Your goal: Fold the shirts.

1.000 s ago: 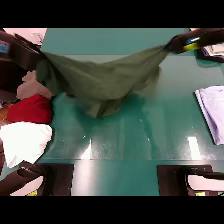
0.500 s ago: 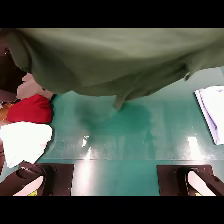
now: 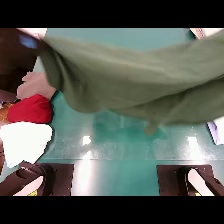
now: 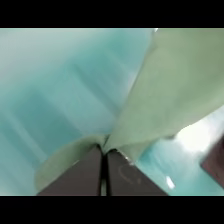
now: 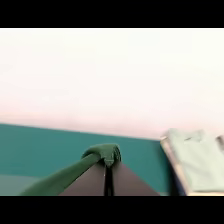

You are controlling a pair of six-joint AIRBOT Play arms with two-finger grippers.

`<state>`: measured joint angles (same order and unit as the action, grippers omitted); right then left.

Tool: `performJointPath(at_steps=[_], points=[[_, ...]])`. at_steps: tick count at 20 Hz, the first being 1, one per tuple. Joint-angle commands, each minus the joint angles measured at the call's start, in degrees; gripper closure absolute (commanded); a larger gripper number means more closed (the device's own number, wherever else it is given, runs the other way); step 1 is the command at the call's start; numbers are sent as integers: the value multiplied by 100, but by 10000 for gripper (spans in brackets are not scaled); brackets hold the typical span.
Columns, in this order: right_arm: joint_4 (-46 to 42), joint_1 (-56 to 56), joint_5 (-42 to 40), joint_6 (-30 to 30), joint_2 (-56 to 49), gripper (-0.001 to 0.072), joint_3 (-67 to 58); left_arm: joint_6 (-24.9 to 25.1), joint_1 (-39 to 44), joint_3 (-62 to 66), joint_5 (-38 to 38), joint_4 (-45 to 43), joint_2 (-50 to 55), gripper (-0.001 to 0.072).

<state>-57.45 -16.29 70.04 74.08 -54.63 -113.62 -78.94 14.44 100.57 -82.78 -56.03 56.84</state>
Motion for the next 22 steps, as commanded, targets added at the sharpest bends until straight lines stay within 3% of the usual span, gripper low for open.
performJointPath(at_steps=[1, 5, 8, 11, 15, 16, 17, 18, 22], points=[[476, 577, 929, 310, -1416, 696, -560, 138, -7, -1707, 483, 63, 195, 684], [-7, 1534, 1134, 407, -2983, 696, 247, 203, -221, -2959, 1335, -72, 1040, 684], [-669, 1958, 479, 501, -3893, 696, 743, 387, -699, -2997, 2275, -26, 1950, 684], [-691, 2103, -302, 566, -4518, 695, 647, 730, -1047, -2997, 3318, 236, 2573, 683], [-651, 2153, -796, 715, -4942, 691, 109, 728, -1252, -2975, 4282, 291, 2780, 675], [-651, 2153, -855, 734, -5010, 621, -26, 730, -1290, -2927, 4374, 286, 2780, 451], [-651, 2153, -835, 743, -5047, 381, -131, 728, -1340, -2859, 4369, 282, 2780, 210], [-656, 2118, -710, 743, -5051, 313, -219, 723, -1416, -2758, 4256, 280, 2780, 148], [-654, 1884, 197, 610, -4719, 347, -164, 726, -2096, -2155, 2669, 245, 2669, 148]])
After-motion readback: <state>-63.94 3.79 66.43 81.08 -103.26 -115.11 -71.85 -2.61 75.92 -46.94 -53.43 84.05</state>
